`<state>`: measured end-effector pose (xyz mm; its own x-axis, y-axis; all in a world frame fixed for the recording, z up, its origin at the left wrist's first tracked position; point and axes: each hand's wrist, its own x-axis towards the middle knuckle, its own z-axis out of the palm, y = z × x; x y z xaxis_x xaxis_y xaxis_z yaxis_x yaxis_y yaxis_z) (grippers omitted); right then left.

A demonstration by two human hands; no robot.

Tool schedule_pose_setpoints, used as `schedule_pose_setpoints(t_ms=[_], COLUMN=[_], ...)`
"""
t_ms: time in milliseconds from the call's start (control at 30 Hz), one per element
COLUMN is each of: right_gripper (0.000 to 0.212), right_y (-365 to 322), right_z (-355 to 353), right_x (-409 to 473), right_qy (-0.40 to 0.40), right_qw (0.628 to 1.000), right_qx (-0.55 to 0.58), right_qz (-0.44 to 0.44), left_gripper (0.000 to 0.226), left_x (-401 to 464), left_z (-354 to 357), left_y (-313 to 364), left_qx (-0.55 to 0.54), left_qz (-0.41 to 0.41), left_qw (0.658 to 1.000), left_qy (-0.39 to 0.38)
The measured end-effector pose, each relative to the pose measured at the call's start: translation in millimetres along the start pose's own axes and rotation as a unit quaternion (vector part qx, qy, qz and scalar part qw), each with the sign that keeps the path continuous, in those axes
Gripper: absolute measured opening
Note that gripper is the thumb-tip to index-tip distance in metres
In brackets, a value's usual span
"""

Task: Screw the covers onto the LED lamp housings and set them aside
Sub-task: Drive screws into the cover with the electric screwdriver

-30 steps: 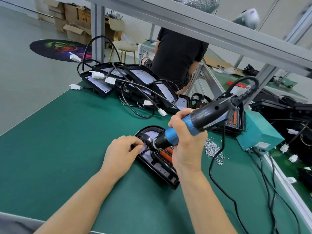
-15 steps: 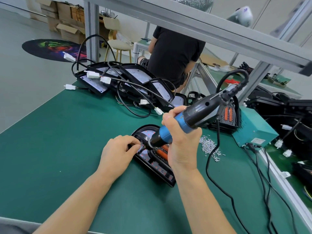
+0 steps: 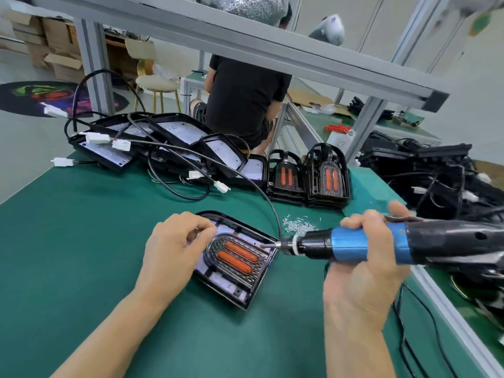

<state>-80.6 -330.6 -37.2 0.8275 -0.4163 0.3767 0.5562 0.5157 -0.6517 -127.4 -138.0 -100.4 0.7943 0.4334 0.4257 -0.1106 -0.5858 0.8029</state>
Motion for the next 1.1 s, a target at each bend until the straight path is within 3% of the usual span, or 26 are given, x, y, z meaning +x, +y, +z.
schedule_pose_setpoints(t_ms=[167, 233, 333, 500, 600, 700, 967, 1033, 1100], right_gripper=[0.028, 0.029, 0.031, 0.03, 0.032, 0.031, 0.034, 0.034, 0.033], right_y=[-11, -10, -7, -11, -15, -17, -13, -13, -14], right_z=[-33, -44, -60, -82, -91, -95, -88, -87, -85], right_x=[22, 27, 30, 38, 44, 48, 49, 50, 50], right_qy=[0.08, 0.096, 0.114, 0.132, 0.142, 0.137, 0.118, 0.115, 0.11], right_qw=[0.996, 0.993, 0.99, 0.987, 0.986, 0.987, 0.991, 0.992, 0.992], right_qx=[-0.02, -0.043, -0.067, -0.078, -0.077, -0.073, -0.061, -0.055, -0.053], right_qz=[-0.044, -0.049, -0.045, -0.045, -0.047, -0.047, -0.019, -0.018, -0.019], left_gripper=[0.012, 0.013, 0.019, 0.015, 0.021, 0.031, 0.025, 0.018, 0.01], left_x=[19, 28, 36, 37, 32, 27, 21, 20, 19], left_z=[41, 69, 119, 165, 174, 177, 173, 167, 161], left_y=[46, 64, 81, 84, 80, 79, 85, 87, 85], left_qx=[0.021, 0.093, 0.236, 0.4, 0.449, 0.467, 0.479, 0.469, 0.418], left_qz=[0.099, 0.147, 0.214, 0.205, 0.179, 0.167, 0.169, 0.177, 0.183], left_qw=[0.993, 0.979, 0.93, 0.856, 0.83, 0.822, 0.815, 0.824, 0.855], left_qy=[-0.062, -0.11, -0.181, -0.254, -0.279, -0.28, -0.279, -0.264, -0.247])
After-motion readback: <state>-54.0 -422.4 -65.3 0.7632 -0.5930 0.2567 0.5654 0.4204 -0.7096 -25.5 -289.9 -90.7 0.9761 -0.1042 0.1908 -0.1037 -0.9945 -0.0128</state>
